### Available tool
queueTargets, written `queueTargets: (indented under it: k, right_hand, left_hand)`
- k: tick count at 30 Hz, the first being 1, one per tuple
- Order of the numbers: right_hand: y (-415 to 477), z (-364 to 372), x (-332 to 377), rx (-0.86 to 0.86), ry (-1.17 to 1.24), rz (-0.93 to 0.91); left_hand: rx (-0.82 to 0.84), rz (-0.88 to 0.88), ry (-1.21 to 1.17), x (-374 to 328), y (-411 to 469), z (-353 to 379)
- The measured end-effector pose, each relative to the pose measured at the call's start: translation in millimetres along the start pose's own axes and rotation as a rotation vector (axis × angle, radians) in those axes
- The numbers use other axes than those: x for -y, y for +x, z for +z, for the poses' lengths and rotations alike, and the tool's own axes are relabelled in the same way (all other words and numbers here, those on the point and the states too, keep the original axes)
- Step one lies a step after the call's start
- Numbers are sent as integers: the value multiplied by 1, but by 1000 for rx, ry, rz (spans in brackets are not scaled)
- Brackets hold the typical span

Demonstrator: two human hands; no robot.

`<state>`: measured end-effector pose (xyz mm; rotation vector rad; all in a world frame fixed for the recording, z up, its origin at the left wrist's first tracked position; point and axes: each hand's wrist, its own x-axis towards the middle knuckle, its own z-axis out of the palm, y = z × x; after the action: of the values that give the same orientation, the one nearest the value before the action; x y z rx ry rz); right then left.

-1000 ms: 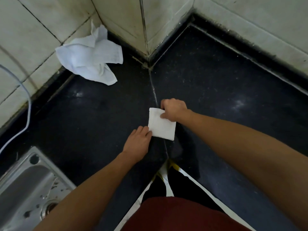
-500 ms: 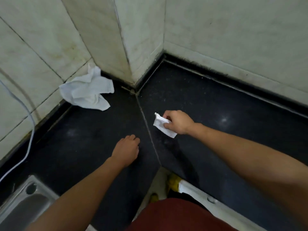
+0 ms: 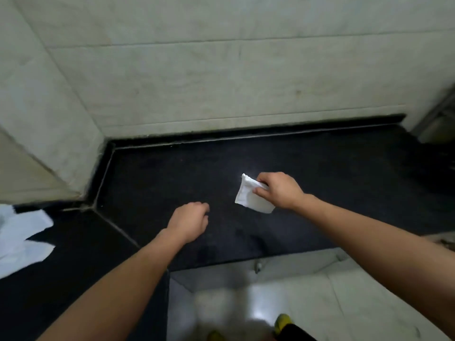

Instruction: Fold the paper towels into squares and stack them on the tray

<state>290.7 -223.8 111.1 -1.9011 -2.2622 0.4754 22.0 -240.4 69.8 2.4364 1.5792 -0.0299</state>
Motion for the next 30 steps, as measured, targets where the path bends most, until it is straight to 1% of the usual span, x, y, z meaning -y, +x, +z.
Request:
queueTargets:
  k: [3,7,10,14,16,18,22,26,30]
  right_hand:
    - [-36,-22,-53,-60,13,94]
    - [-103,-56,-148,-135,40,233]
    - [-161,-86,-228,-176,16,333]
    - [-243,-122,-329,-224,-15,465]
    - [-271,-130,-362,-237,-8,518]
    - [-304,-146,-402,-264,9,582]
    - [-352,-172,-469,-332,11,689]
    - [-385,-189,-530,-356,34,800]
    - [-408,-219,-602,-406,75,842]
  left_hand:
    - [-5,115,47,-51,34,-5]
    - [3,280,100,-152,86,-1]
    - [8,381,113,-254,121,10]
    - [46,468,33,-395,145,36]
    - [97,515,7,-440,146,45]
    - [108,581,29,-495,156,52]
    - [100,687,65,-577,191,52]
    - [114,762,81,-644,232,58]
    - [94,857,32,-730,287,72]
